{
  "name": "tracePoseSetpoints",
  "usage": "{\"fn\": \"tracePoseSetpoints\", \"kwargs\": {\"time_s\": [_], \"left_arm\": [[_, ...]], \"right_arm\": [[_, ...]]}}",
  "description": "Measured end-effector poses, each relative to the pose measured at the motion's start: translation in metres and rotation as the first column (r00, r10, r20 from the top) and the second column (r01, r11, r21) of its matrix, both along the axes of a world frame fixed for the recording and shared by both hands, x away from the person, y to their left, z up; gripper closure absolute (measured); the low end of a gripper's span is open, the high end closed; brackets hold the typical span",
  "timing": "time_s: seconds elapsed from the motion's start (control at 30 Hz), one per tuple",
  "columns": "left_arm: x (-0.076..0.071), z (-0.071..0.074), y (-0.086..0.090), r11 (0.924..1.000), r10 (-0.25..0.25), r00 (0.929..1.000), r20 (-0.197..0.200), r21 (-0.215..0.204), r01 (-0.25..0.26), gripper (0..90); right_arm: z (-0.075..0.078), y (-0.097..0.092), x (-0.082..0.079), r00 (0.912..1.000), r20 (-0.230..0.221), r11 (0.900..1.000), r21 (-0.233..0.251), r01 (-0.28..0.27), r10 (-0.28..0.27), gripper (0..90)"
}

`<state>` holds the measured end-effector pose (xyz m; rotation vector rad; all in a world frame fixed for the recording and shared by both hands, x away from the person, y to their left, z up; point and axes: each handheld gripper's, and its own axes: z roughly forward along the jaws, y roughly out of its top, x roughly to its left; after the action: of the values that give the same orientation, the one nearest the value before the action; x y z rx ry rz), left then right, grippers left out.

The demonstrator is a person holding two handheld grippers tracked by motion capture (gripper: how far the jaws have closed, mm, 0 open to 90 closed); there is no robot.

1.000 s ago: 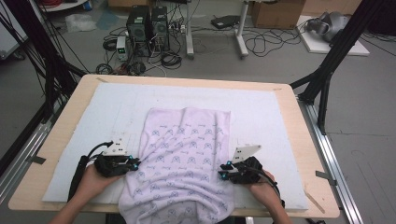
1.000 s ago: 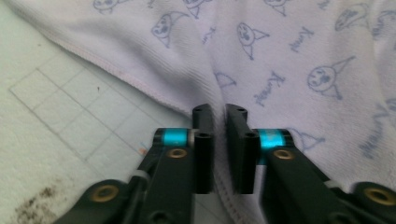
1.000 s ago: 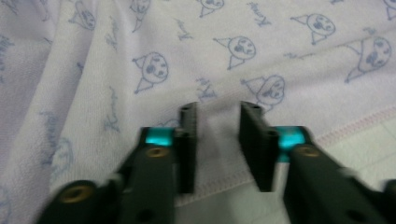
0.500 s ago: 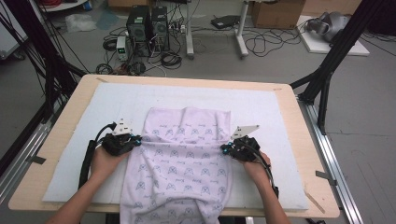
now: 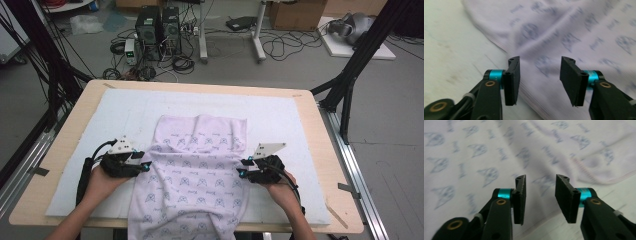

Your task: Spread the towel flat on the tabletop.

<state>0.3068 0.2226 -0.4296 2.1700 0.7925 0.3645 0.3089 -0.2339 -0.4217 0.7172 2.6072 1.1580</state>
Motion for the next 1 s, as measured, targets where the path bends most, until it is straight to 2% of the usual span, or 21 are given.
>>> {"fn": "tracePoseSetpoints", "kwargs": {"time_s": [0.07,0.1,0.13,0.17,0.2,0.23,0.27,0.3,0.33,0.37,0.43,0.5,0.57,0.67,0.77,0.87,0.9,1.0], "left_arm": [[-0.003,-0.007,0.001,0.9991,-0.032,0.9990,-0.030,0.028,0.033,50.1],[-0.003,-0.010,0.001,0.9979,-0.051,0.9977,-0.044,0.037,0.053,55.5],[-0.004,-0.011,0.001,0.9981,-0.054,0.9981,-0.030,0.030,0.055,61.7],[-0.003,-0.011,0.002,0.9977,-0.064,0.9973,-0.034,0.018,0.065,67.1],[-0.001,-0.011,0.002,0.9972,-0.073,0.9964,-0.042,0.014,0.074,80.1],[0.000,-0.011,0.001,0.9965,-0.081,0.9959,-0.042,0.017,0.081,84.2],[0.003,-0.010,0.000,0.9962,-0.085,0.9955,-0.043,0.018,0.085,86.9],[0.004,-0.010,0.000,0.9964,-0.080,0.9961,-0.037,0.025,0.081,87.8],[0.006,-0.009,-0.002,0.9972,-0.063,0.9978,-0.020,0.040,0.063,88.0],[0.008,-0.009,-0.003,0.9978,-0.051,0.9986,-0.011,0.042,0.052,88.2],[0.013,-0.009,-0.006,0.9989,-0.014,0.9998,0.017,0.044,0.013,88.4],[0.021,-0.008,-0.008,0.9991,0.029,0.9992,0.027,0.031,-0.030,88.4],[0.027,-0.006,-0.010,0.9976,0.059,0.9971,0.048,0.034,-0.061,88.3],[0.030,-0.002,-0.009,0.9970,0.076,0.9956,0.056,0.012,-0.076,86.6],[0.026,0.004,-0.004,0.9972,0.074,0.9959,0.052,-0.013,-0.073,75.0],[0.014,0.010,-0.001,0.9989,0.046,0.9973,0.058,-0.004,-0.046,66.3],[0.008,0.011,0.001,0.9994,0.034,0.9975,0.062,-0.008,-0.034,64.1],[-0.007,0.011,0.003,0.9999,0.010,0.9979,0.064,-0.011,-0.010,62.2]], "right_arm": [[-0.005,-0.001,-0.007,0.9990,-0.030,0.9995,-0.005,-0.033,0.032,58.2],[-0.010,0.000,-0.010,0.9984,-0.037,0.9986,-0.031,-0.042,0.041,58.5],[-0.013,0.001,-0.010,0.9975,-0.052,0.9974,-0.050,-0.052,0.049,59.6],[-0.016,0.002,-0.010,0.9968,-0.058,0.9964,-0.060,-0.059,0.056,61.3],[-0.018,0.002,-0.009,0.9969,-0.059,0.9972,-0.049,-0.056,0.053,66.7],[-0.018,0.002,-0.009,0.9968,-0.058,0.9976,-0.039,-0.057,0.055,72.5],[-0.018,0.002,-0.007,0.9962,-0.063,0.9972,-0.040,-0.064,0.061,83.8],[-0.017,0.002,-0.006,0.9947,-0.065,0.9954,-0.048,-0.083,0.080,87.5],[-0.017,0.003,-0.004,0.9946,-0.065,0.9949,-0.055,-0.084,0.081,87.8],[-0.015,0.004,-0.003,0.9976,-0.043,0.9947,-0.086,-0.057,0.053,88.1],[-0.011,0.002,0.001,0.9998,-0.008,0.9945,-0.103,-0.019,0.018,88.4],[-0.008,-0.002,0.009,0.9992,0.024,0.9953,-0.091,0.033,-0.031,88.4],[-0.006,-0.005,0.018,0.9981,0.021,0.9962,-0.064,0.060,-0.058,88.3],[-0.008,-0.003,0.021,0.9988,0.001,0.9961,-0.073,0.048,-0.048,86.7],[-0.004,-0.005,0.016,0.9986,0.019,0.9967,-0.063,0.050,-0.049,78.1],[0.004,-0.008,0.005,0.9987,0.045,0.9996,-0.004,0.027,-0.027,71.4],[0.006,-0.008,0.000,0.9991,0.041,0.9999,0.000,0.011,-0.011,69.6],[0.003,-0.007,-0.014,0.9987,0.033,0.9989,-0.029,-0.038,0.039,69.1]]}}
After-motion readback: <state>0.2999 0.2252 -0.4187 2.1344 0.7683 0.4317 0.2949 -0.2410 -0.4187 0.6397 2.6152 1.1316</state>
